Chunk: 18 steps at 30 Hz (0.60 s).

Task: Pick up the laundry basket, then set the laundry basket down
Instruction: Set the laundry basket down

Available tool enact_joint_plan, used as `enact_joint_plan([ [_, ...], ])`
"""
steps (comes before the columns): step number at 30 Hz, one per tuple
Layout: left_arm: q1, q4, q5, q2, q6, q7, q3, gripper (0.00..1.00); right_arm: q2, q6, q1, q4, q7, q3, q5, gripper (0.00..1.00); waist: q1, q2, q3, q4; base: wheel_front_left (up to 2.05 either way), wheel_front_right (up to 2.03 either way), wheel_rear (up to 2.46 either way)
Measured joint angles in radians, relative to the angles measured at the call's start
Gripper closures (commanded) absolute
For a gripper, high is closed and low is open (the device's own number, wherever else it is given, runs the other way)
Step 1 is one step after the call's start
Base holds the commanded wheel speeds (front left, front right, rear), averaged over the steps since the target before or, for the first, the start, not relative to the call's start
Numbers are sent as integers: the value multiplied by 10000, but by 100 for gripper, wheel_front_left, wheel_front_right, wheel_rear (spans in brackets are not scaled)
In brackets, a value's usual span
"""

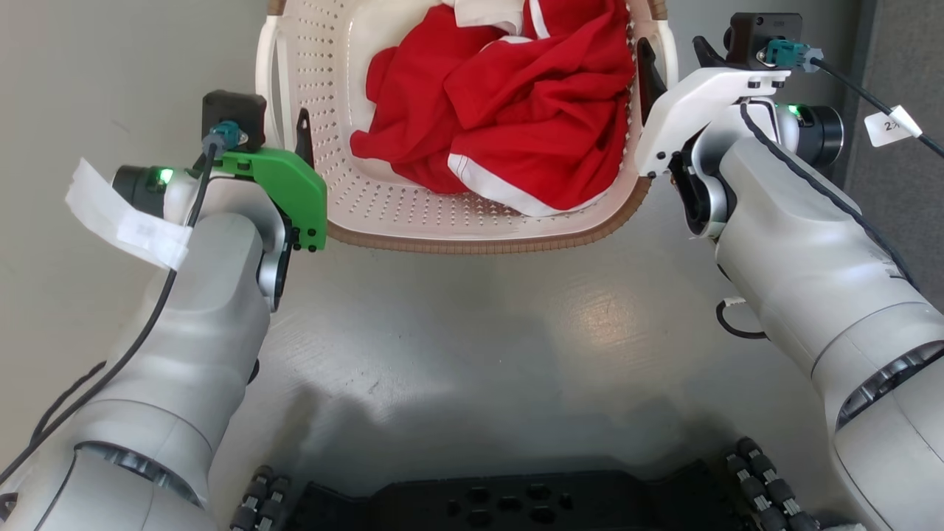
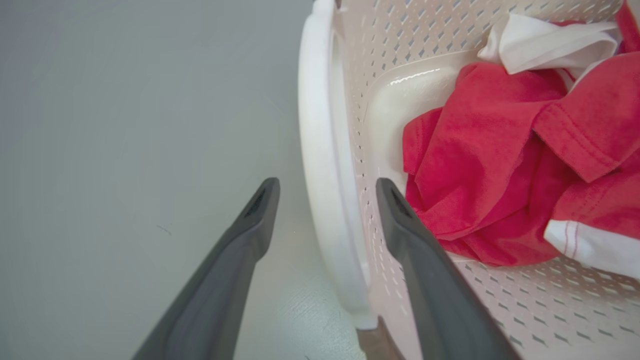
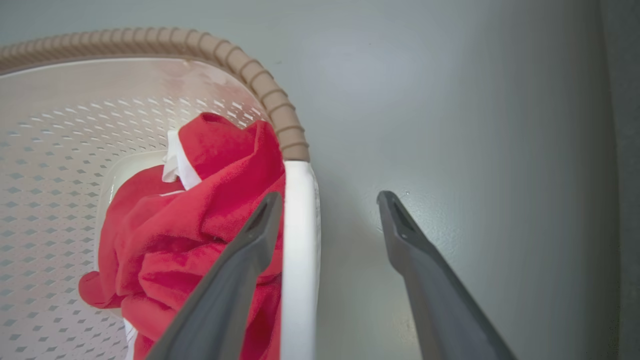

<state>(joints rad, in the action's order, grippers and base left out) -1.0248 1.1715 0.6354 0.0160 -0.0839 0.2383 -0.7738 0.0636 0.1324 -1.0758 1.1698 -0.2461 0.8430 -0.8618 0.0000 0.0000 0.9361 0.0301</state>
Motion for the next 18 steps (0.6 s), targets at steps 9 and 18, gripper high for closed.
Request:
enact_joint_plan([
  [9, 126, 119, 48, 0, -46, 19, 35, 0, 0, 0, 97, 111, -12, 0, 2, 0, 0, 0, -459, -5, 0, 0, 0],
  [18, 473, 136, 82, 0, -88, 104, 165, 0, -2, 0, 199, -127, -15, -322, 232, 0, 0, 0, -1237, -20, 0, 0, 0],
])
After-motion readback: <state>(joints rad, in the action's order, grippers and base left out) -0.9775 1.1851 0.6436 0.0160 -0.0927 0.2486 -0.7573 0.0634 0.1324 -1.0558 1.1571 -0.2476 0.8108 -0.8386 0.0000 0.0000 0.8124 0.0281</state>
